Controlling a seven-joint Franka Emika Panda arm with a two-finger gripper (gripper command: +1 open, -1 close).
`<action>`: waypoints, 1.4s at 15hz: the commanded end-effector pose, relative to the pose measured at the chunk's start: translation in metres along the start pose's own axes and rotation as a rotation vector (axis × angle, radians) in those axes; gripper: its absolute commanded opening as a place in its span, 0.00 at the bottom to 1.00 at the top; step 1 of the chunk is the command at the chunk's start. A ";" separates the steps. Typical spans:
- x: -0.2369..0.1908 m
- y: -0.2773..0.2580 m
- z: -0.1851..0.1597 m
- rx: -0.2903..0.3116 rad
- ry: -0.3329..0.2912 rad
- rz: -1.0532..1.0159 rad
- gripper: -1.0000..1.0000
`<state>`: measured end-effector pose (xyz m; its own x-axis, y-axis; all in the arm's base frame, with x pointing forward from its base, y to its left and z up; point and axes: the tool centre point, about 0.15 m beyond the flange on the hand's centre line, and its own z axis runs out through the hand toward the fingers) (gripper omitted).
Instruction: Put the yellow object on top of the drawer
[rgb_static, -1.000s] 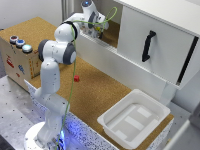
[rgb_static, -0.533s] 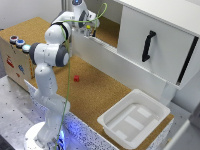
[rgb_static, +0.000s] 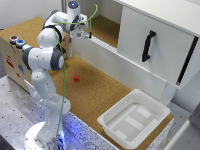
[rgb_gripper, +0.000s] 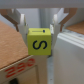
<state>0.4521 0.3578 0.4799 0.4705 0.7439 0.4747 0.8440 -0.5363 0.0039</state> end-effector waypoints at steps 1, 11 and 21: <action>0.012 -0.060 0.030 0.187 0.009 -0.244 0.00; 0.026 -0.139 0.065 0.479 -0.006 -0.523 0.00; 0.047 -0.136 0.057 0.421 0.046 -0.555 1.00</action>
<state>0.3553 0.4787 0.4416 -0.0451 0.8492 0.5262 0.9950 0.0852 -0.0522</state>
